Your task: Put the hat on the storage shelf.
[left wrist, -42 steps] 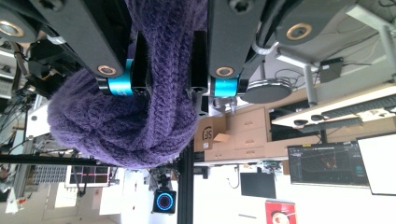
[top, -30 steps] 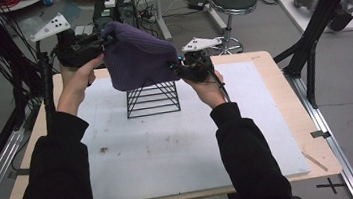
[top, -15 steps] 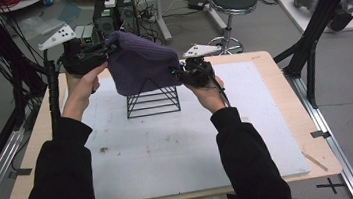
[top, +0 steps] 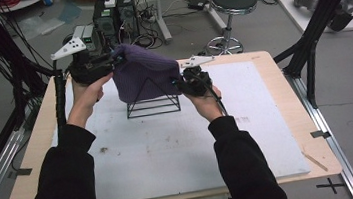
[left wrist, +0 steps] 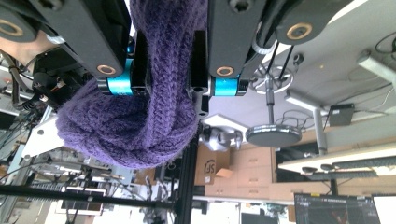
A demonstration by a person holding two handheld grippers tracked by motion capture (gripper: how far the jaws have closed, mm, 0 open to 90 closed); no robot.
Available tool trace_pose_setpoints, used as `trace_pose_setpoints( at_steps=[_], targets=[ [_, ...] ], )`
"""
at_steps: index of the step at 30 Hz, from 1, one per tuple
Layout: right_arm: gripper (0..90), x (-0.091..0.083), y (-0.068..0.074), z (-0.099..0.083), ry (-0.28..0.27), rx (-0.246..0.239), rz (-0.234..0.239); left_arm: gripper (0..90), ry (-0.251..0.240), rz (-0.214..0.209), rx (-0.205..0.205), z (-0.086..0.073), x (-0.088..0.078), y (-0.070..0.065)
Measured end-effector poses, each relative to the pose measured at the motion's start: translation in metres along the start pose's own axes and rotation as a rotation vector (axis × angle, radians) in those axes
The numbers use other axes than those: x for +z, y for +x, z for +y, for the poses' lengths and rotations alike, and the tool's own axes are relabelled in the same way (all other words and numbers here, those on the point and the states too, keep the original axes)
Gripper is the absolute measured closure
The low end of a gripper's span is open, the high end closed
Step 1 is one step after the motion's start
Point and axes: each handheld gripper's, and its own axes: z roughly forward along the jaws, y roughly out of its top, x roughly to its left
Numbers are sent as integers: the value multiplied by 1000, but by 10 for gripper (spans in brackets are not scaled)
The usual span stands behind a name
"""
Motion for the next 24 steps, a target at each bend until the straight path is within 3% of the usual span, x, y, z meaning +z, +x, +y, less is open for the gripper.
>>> trace_pose_setpoints(
  at_steps=[10, 15, 24],
  targets=[
    [782, 13, 0, -19, 57, 25, -1, 774, 33, 2, -26, -20, 6, 2],
    [771, 21, 0, -28, 110, 20, 5, 773, 73, 7, -65, -32, 8, 3],
    [754, 38, -2, -44, 163, 63, 10, 773, 99, 11, -87, -49, 12, 3]
  ],
)
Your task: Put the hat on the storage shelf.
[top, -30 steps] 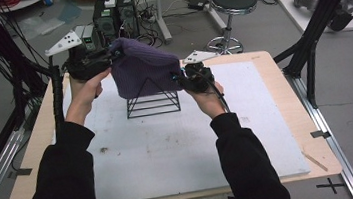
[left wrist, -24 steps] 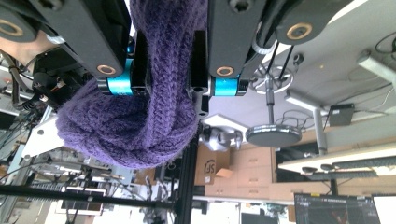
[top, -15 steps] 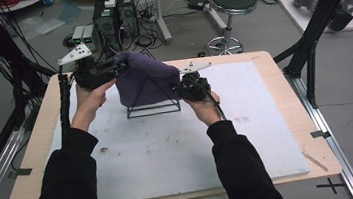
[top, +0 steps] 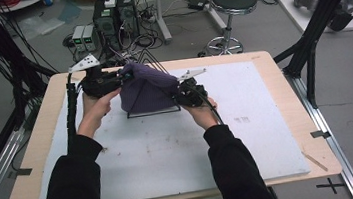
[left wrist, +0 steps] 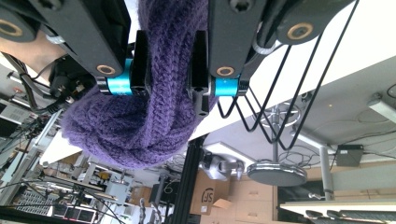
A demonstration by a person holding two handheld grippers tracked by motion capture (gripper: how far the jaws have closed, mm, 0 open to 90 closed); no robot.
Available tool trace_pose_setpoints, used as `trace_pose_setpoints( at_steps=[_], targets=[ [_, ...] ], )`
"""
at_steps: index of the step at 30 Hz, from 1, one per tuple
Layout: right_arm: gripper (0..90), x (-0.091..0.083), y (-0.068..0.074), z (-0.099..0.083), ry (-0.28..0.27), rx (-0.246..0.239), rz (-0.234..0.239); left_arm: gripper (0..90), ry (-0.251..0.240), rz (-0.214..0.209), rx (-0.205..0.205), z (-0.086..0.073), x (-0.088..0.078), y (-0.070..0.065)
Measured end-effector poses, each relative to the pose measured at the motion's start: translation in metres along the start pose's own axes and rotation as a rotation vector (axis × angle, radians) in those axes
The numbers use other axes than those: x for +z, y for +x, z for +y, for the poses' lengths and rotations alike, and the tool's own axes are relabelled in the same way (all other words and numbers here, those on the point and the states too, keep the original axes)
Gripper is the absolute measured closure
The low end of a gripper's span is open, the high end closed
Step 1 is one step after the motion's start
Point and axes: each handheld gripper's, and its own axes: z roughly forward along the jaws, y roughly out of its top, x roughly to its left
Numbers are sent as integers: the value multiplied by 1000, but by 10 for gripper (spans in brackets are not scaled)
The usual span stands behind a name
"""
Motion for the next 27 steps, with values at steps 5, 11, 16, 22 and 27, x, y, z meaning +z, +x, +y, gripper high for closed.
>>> trace_pose_setpoints(
  at_steps=[5, 11, 16, 22, 27],
  targets=[
    [754, 5, -2, -3, 23, 6, -8, 773, 10, 2, -10, -6, 1, 3],
    [753, 5, -4, -5, 31, 17, -12, 772, 9, -2, -17, -9, 2, 3],
    [733, 6, -4, -6, 36, 19, 5, 750, 14, 8, -24, -11, 3, 4],
    [579, 6, -7, -6, 35, 37, 11, 686, 10, 10, -28, -12, 4, 2],
    [421, -2, -10, -4, 16, 57, 15, 522, 13, 27, -20, -12, 4, 1]
  ],
)
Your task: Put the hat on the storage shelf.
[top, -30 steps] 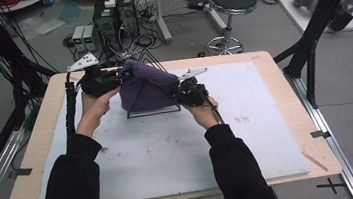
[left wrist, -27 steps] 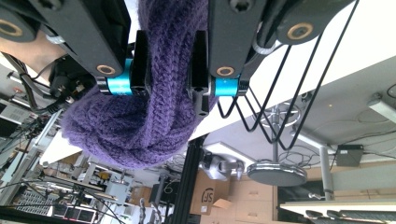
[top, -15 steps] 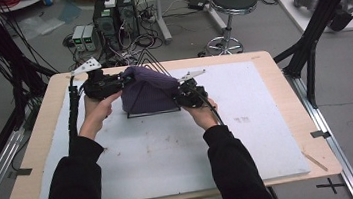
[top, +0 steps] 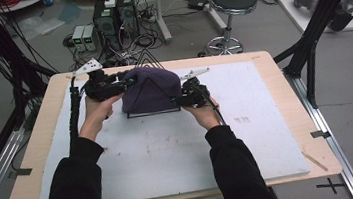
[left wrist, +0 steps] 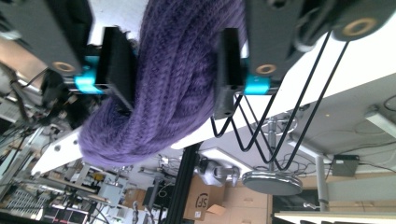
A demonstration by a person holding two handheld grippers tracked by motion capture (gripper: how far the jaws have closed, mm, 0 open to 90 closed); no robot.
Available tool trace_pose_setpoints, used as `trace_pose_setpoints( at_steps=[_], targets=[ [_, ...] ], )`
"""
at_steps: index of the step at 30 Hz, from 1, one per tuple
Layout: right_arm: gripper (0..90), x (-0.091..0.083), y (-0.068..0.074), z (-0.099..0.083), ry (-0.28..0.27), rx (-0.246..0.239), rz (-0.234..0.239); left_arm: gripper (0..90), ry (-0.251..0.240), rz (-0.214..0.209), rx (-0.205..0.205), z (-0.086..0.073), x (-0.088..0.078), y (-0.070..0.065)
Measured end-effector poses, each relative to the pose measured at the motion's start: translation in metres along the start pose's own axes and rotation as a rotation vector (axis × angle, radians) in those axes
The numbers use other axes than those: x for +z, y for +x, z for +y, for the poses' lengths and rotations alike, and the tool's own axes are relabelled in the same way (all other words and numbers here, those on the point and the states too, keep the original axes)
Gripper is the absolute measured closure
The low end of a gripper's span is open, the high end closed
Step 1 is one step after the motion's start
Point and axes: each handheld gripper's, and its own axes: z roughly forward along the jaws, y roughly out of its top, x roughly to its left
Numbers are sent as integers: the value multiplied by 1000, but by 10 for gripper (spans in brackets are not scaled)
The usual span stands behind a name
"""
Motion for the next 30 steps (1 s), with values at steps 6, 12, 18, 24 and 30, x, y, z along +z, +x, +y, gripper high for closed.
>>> trace_pose_setpoints(
  at_steps=[6, 12, 18, 24, 30],
  targets=[
    [99, -11, 4, 2, -43, 1, 18, 346, -48, -30, -15, -4, -11, -4],
    [98, -36, 8, 7, -140, -40, 27, 220, -90, 22, 2, -1, -28, -7],
    [97, -67, 1, 7, -233, -18, -21, 168, -117, 42, 27, -2, -50, -15],
    [97, -98, -9, 2, -309, -22, -170, 163, -154, 53, 63, -5, -74, -26],
    [97, -132, -23, -5, -372, -9, -241, 156, -171, 76, 89, -7, -87, -37]
  ],
)
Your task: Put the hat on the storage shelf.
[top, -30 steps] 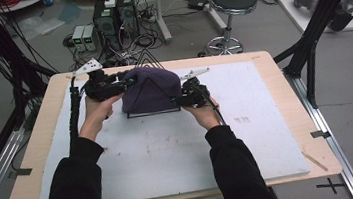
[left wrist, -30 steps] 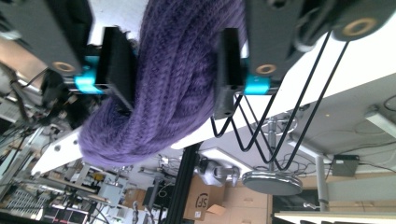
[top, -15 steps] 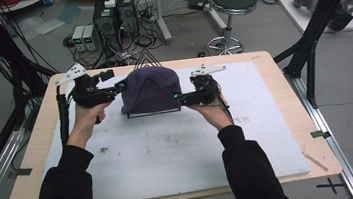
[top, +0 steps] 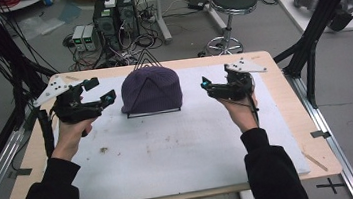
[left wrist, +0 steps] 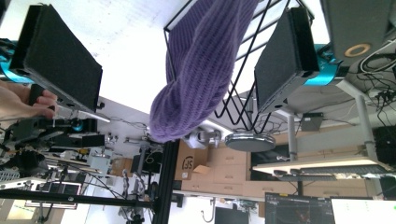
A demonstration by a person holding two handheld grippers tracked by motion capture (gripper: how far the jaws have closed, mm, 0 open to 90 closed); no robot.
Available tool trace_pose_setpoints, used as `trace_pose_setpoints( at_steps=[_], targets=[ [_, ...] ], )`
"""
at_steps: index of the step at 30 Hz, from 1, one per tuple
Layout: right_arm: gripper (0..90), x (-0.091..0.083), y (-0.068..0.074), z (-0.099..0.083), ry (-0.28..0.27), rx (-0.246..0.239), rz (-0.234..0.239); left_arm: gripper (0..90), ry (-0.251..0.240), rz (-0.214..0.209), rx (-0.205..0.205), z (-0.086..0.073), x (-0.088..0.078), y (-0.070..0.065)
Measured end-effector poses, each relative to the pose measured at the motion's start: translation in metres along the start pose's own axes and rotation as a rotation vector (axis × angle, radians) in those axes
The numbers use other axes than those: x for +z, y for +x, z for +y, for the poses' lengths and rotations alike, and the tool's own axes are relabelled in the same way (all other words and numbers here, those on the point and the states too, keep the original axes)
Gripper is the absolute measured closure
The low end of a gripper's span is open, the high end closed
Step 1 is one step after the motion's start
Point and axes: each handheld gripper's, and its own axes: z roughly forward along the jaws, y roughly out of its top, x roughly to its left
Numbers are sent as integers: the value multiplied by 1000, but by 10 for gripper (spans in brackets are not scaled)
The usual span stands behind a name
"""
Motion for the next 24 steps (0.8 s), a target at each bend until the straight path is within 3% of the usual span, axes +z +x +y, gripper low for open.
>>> trace_pose_setpoints(
  at_steps=[4, 10, 13, 18, 24],
  targets=[
    [97, -17, -12, -4, -7, 22, -25, 156, 20, 32, 22, -4, -7, -4],
    [97, -33, -21, -23, 6, 35, -36, 155, 23, 88, 20, -9, -19, -4],
    [97, -39, -25, -32, 8, 44, -36, 154, 29, 113, 45, -11, -25, -6],
    [98, -47, -27, -45, 10, 60, -37, 154, 47, 127, 71, -21, -35, -7],
    [98, -55, -25, -61, -2, 45, -60, 148, 48, 179, 80, -39, -47, -11]
  ],
)
